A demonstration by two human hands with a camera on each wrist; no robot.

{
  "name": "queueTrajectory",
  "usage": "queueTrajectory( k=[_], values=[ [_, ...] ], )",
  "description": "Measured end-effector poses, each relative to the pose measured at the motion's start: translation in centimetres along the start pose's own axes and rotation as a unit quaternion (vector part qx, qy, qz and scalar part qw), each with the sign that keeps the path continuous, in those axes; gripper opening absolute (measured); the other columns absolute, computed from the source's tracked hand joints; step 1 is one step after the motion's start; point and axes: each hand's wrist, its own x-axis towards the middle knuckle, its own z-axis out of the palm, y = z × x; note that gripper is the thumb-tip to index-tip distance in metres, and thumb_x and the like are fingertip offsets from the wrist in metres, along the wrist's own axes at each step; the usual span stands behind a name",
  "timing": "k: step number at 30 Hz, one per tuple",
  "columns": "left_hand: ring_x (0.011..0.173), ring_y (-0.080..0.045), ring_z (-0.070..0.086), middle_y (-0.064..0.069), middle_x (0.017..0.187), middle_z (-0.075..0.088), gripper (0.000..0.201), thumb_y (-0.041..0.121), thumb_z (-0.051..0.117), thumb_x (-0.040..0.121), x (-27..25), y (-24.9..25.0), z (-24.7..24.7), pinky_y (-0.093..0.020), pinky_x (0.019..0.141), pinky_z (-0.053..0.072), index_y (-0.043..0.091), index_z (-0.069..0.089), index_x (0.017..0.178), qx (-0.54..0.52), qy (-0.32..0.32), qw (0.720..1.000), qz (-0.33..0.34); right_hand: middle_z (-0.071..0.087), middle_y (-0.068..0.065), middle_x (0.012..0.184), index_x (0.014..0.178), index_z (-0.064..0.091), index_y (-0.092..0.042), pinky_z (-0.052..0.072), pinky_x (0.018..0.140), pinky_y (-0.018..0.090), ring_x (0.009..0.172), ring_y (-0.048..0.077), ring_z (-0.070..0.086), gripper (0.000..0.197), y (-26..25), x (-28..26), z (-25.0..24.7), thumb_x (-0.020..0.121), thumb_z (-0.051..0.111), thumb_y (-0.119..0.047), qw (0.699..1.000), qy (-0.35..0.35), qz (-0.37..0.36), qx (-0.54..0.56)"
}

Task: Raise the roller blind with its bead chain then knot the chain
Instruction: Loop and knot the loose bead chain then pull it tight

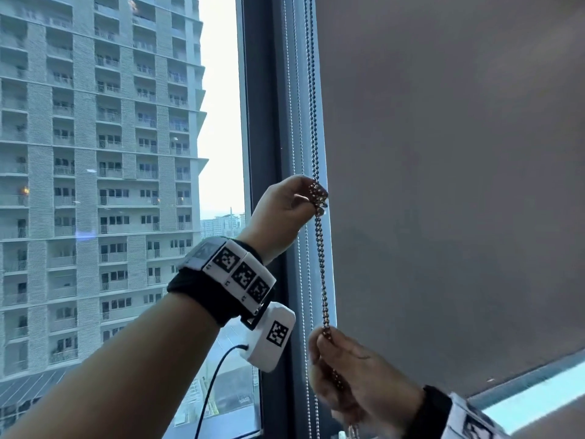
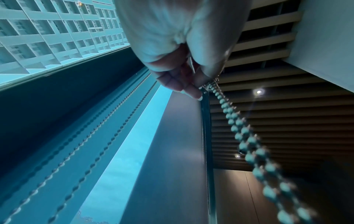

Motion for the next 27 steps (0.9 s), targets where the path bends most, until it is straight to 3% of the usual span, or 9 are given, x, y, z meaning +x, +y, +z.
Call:
queueTrajectory(
  k=[5, 7, 11, 14, 16, 19, 22, 24, 27],
  values=[
    [0.077, -0.007, 0.062, 0.006, 0.089, 0.061, 0.035, 0.002, 0.057, 0.083, -0.7, -0.3, 0.0, -0.026, 0.079, 0.05, 0.024, 0.055, 0.11, -0.002, -0.003, 1.0, -0.013, 0.04, 0.002, 0.055, 0.079, 0.049, -0.02, 0.02, 0.037, 0.019, 0.043, 0.013, 0.026, 0.024, 0.8, 0.6, -0.9, 0.094, 0.043, -0.039, 0.996, 0.029, -0.027, -0.079],
    [0.089, -0.003, 0.057, 0.005, 0.103, 0.055, 0.052, 0.008, 0.063, 0.079, -1.1, -0.4, -0.2, -0.027, 0.085, 0.047, 0.023, 0.045, 0.125, 0.092, 0.014, 0.994, 0.053, 0.039, 0.001, 0.054, 0.078, 0.05, -0.022, 0.022, 0.036, 0.02, 0.044, 0.016, 0.024, 0.025, 0.9, 0.9, -1.0, 0.096, 0.04, -0.036, 0.991, 0.039, -0.032, -0.12],
    [0.126, -0.021, 0.044, -0.004, 0.134, 0.049, 0.049, 0.027, 0.07, 0.073, -1.3, 0.0, -1.2, -0.041, 0.107, 0.034, 0.03, 0.053, 0.12, 0.385, 0.025, 0.889, 0.246, 0.039, -0.001, 0.053, 0.079, 0.05, -0.021, 0.022, 0.035, 0.022, 0.044, 0.016, 0.024, 0.025, 1.0, 1.1, -1.2, 0.098, 0.037, -0.03, 0.987, 0.038, -0.036, -0.149],
    [0.124, -0.02, 0.051, 0.004, 0.115, 0.067, 0.009, 0.029, 0.065, 0.081, -1.2, 0.5, -1.4, -0.044, 0.11, 0.029, 0.029, 0.068, 0.09, 0.456, -0.041, 0.81, 0.365, 0.039, -0.003, 0.051, 0.079, 0.048, -0.019, 0.023, 0.034, 0.021, 0.042, 0.013, 0.027, 0.024, 1.0, 1.2, -1.5, 0.098, 0.038, -0.027, 0.986, 0.046, -0.04, -0.155],
    [0.104, -0.016, 0.064, 0.008, 0.092, 0.072, 0.009, 0.025, 0.06, 0.085, -1.2, 1.1, -1.4, -0.042, 0.112, 0.029, 0.027, 0.069, 0.085, 0.459, -0.101, 0.795, 0.383, 0.041, -0.004, 0.053, 0.079, 0.05, -0.018, 0.025, 0.033, 0.019, 0.041, 0.008, 0.03, 0.022, 0.8, 1.1, -2.1, 0.097, 0.041, -0.028, 0.984, 0.054, -0.052, -0.16],
    [0.068, -0.015, 0.062, 0.005, 0.07, 0.065, 0.008, 0.017, 0.059, 0.082, -0.9, 2.2, -1.1, -0.036, 0.093, 0.048, 0.02, 0.065, 0.087, 0.381, -0.119, 0.871, 0.287, 0.045, -0.007, 0.057, 0.088, 0.055, -0.025, 0.027, 0.039, 0.019, 0.043, 0.006, 0.033, 0.017, -0.3, 1.0, -3.2, 0.091, 0.047, -0.039, 0.98, 0.09, -0.092, -0.153],
    [0.057, -0.013, 0.053, 0.005, 0.062, 0.059, 0.014, 0.015, 0.058, 0.083, -0.1, 3.1, -1.1, -0.027, 0.061, 0.045, 0.021, 0.058, 0.096, 0.175, -0.072, 0.978, 0.09, 0.046, -0.002, 0.063, 0.09, 0.051, -0.037, 0.026, 0.042, 0.023, 0.045, 0.008, 0.033, 0.013, -2.5, 1.4, -3.7, 0.092, 0.05, -0.024, 0.965, 0.155, -0.182, -0.108],
    [0.052, -0.01, 0.055, 0.006, 0.055, 0.058, 0.019, 0.004, 0.054, 0.085, 0.6, 3.7, -1.1, -0.021, 0.057, 0.045, 0.019, 0.052, 0.097, 0.006, -0.033, 0.999, -0.006, 0.045, 0.0, 0.064, 0.088, 0.046, -0.033, 0.025, 0.042, 0.022, 0.043, 0.007, 0.033, 0.028, -4.5, 1.6, -3.5, 0.095, 0.045, -0.006, 0.951, 0.179, -0.242, -0.07],
    [0.045, -0.009, 0.049, -0.001, 0.057, 0.05, 0.023, -0.006, 0.045, 0.088, 1.5, 4.3, -1.2, -0.019, 0.05, 0.047, 0.013, 0.049, 0.099, -0.162, 0.025, 0.982, -0.094, 0.048, -0.005, 0.063, 0.077, 0.049, -0.031, 0.025, 0.041, 0.019, 0.043, 0.005, 0.033, 0.034, -7.6, 2.2, -3.2, 0.093, 0.043, -0.002, 0.928, 0.183, -0.307, -0.104]
  ],
)
